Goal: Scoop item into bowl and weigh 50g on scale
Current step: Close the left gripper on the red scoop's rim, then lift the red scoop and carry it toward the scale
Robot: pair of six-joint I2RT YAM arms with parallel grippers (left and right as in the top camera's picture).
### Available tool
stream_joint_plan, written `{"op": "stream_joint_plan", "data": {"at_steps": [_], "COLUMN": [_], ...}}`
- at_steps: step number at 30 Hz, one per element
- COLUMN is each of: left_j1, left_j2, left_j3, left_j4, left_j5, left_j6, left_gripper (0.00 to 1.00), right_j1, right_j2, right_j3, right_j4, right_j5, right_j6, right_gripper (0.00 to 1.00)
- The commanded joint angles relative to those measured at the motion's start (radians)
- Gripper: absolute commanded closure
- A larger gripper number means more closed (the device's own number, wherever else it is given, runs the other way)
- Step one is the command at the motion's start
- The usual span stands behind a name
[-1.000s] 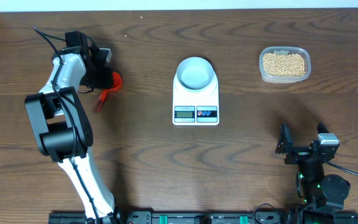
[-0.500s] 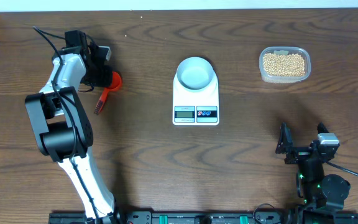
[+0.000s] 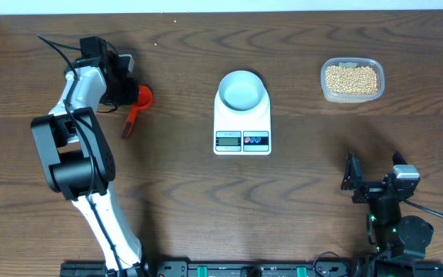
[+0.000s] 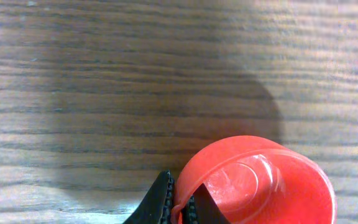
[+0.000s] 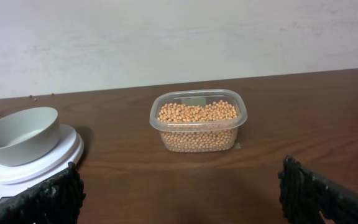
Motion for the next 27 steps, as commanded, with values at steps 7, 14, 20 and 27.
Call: {"op": "stream_joint_plan", "data": {"at_steps": [7, 14, 20, 27], "left_j1": [0.004, 0.001, -0.031, -0.119], "left_j2": [-0.206, -0.382, -0.498, -0.546], "left_j3": [0.005, 0.005, 0.005, 0.005], "left_j4": [0.027, 0.021, 0.001, -0.003], "left_j5": [0.013, 0.013, 0.013, 0.013], "left_j6": [-0.325, -0.658, -0.932, -1.007], "left_gripper": [0.93, 0.93, 0.93, 0.93], "right_j1": [0.016, 0.016, 0.016, 0.016], "right_j2": [-0.005, -0.005, -0.005, -0.005], "right_j3": [-0.001, -0.001, -0.001, -0.001], "right_j4": [-0.004, -0.004, -0.004, -0.004], "right_j5": [0.000, 0.000, 0.000, 0.000], "right_j6": [-0.002, -0.002, -0.002, -0.002], "right_gripper": [0.01, 0.01, 0.01, 0.01]}}
